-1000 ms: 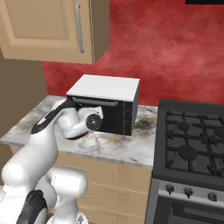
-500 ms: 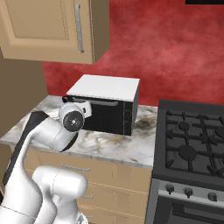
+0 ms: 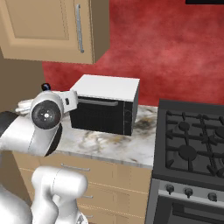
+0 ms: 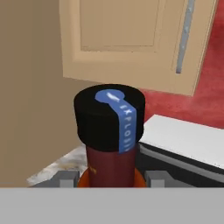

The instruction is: Place the condiment bottle and ketchup from the counter to the top shelf of the fridge. If the existing items in the fridge are on the top shelf, move them to other shelves.

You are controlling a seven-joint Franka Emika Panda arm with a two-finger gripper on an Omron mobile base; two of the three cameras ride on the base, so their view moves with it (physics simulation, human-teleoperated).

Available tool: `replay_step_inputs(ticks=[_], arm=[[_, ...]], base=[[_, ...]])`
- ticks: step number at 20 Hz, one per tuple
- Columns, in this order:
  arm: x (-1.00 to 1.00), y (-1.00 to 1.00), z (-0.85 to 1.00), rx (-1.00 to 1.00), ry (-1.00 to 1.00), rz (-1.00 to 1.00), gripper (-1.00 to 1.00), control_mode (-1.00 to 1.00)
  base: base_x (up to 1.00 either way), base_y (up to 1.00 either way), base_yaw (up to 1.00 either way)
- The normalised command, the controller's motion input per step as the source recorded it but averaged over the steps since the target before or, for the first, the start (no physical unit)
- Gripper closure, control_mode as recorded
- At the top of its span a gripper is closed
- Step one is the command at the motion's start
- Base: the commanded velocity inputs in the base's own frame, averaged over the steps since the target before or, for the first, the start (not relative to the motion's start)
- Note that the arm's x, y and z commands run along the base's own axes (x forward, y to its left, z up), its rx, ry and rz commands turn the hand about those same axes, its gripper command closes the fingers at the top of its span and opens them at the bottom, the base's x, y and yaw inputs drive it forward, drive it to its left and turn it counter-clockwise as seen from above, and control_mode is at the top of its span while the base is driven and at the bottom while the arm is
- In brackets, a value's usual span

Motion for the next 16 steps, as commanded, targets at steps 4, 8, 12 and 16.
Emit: replay_step_inputs(ticks=[4,8,12,16], arm=[[-1.0,-0.02,0.36,0.0,-0.03,0.02,1.0,-1.0],[-1.0,0.0,0.0,0.0,-0.03,0.06,1.0,-1.0],[-0.38,0.0,0.0,0.0,0.0,0.0,1.0,-1.0],[-0.27,0.02,0.0,0.0,0.0,0.0,1.0,-1.0]], base=[[0.0,0.0,0.0],[0.0,0.0,0.0],[0.0,0.0,0.0],[0.0,0.0,0.0]])
